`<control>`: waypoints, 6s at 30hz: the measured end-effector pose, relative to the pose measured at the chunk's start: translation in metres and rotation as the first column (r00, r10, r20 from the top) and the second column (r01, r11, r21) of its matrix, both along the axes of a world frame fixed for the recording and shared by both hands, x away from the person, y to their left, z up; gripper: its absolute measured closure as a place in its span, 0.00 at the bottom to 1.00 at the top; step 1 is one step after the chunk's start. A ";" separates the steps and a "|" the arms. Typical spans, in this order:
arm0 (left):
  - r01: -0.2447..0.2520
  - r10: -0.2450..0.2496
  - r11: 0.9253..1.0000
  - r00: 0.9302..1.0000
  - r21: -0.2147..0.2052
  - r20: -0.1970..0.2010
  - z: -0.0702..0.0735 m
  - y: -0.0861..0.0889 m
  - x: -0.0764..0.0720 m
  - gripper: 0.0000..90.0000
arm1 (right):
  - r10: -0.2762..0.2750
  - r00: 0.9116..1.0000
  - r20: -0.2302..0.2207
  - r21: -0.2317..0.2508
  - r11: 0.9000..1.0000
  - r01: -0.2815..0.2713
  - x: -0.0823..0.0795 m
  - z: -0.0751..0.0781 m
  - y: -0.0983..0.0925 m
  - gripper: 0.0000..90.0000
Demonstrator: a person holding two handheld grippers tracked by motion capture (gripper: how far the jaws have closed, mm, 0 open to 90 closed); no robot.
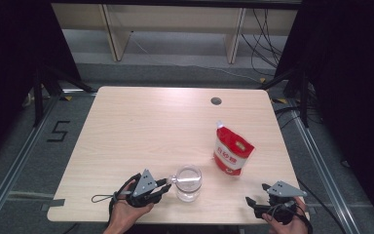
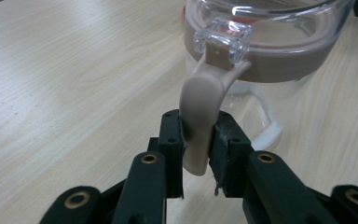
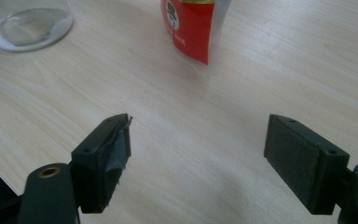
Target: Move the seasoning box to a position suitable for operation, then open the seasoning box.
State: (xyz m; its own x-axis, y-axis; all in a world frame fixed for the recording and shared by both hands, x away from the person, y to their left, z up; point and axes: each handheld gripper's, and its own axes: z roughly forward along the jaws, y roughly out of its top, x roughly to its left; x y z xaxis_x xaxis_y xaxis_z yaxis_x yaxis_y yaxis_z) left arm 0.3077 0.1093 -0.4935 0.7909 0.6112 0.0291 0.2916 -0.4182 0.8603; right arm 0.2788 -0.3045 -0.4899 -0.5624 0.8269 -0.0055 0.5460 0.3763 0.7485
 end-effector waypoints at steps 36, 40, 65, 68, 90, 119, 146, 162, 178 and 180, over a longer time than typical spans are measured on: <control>0.014 -0.016 0.998 0.999 -0.069 -0.030 0.033 0.014 -0.017 0.50 | 0.044 0.999 -0.023 0.004 0.999 -0.044 0.002 0.001 0.002 0.27; 0.027 -0.031 0.995 0.999 -0.096 -0.035 0.038 0.017 -0.016 0.59 | 0.020 1.000 -0.011 0.002 1.000 -0.020 0.001 0.000 0.003 0.27; 0.053 -0.052 0.995 0.998 -0.090 0.018 0.053 -0.006 0.001 0.98 | 0.024 1.000 0.011 -0.010 1.000 -0.024 0.001 0.000 0.004 0.27; 0.050 -0.049 0.996 0.999 -0.073 0.015 0.053 -0.008 0.003 0.98 | 0.032 0.999 -0.006 -0.004 0.999 -0.032 0.001 0.000 0.004 0.27; 0.052 -0.049 0.996 0.998 -0.071 0.035 0.051 -0.008 0.001 0.97 | 0.039 0.999 0.030 0.018 0.999 -0.039 -0.003 0.002 0.012 0.27; 0.055 -0.053 0.996 0.998 -0.066 0.036 0.050 -0.006 0.000 0.98 | 0.188 0.974 0.129 0.056 0.979 -0.196 -0.010 0.012 0.035 0.66; 0.063 -0.061 0.996 0.997 -0.067 0.044 0.049 -0.006 0.001 0.98 | 0.321 0.910 0.261 0.072 0.934 -0.350 0.005 0.030 0.095 0.99; 0.061 -0.058 0.996 0.997 -0.070 0.044 0.048 -0.005 0.001 0.98 | 0.360 0.900 0.246 0.048 0.923 -0.382 0.014 0.036 0.117 0.99; 0.033 -0.032 0.992 0.999 -0.125 0.011 0.044 0.014 -0.004 0.50 | 0.372 0.883 0.285 0.041 0.916 -0.399 0.016 0.041 0.124 0.98; 0.014 -0.016 0.993 1.000 -0.119 -0.012 0.042 0.015 -0.005 0.46 | 0.373 0.886 0.274 0.044 0.916 -0.400 0.015 0.042 0.124 0.97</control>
State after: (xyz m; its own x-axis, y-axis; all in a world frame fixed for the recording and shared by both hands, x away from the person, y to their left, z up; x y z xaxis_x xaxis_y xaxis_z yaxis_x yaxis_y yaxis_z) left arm 0.3024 0.1248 -0.4514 0.7997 0.5980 -0.0536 0.2976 -0.3173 0.9004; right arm 0.2943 -0.1804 -0.4478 -0.8275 0.5479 -0.1229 0.1579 0.4371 0.8854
